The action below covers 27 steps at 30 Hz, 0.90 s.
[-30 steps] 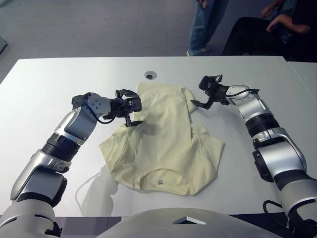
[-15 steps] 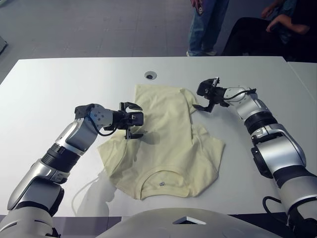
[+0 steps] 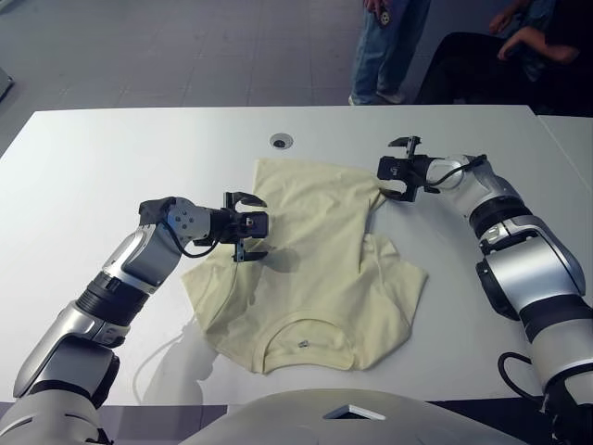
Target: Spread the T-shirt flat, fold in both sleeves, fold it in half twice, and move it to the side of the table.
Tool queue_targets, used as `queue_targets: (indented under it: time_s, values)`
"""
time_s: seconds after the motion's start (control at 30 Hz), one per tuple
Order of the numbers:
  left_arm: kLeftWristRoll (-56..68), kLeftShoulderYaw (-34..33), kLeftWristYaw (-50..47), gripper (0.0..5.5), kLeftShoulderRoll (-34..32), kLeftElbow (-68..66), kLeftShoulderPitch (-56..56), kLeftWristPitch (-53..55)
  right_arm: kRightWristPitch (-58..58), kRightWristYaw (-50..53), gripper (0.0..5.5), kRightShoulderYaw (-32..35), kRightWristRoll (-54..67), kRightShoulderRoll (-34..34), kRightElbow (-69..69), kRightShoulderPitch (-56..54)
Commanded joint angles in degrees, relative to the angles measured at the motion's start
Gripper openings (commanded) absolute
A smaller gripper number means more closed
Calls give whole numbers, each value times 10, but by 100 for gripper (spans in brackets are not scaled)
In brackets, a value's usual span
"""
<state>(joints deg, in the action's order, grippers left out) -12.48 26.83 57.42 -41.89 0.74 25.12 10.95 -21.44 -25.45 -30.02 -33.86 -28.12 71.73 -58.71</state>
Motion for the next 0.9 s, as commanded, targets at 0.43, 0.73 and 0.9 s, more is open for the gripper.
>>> queue_targets:
  time_s: [0.43,0.73,0.9]
  values:
    - [-30,28,17,540,10,-8,-28,18,-11,-83,539,73,66,-14,22,-43]
    - [-28,20,18,540,4,-2,-33,22,106,-376,539,112,153,-77,-130,28]
    - [-28,19,20,540,3,2,-34,24,158,-421,539,115,173,-82,-256,93]
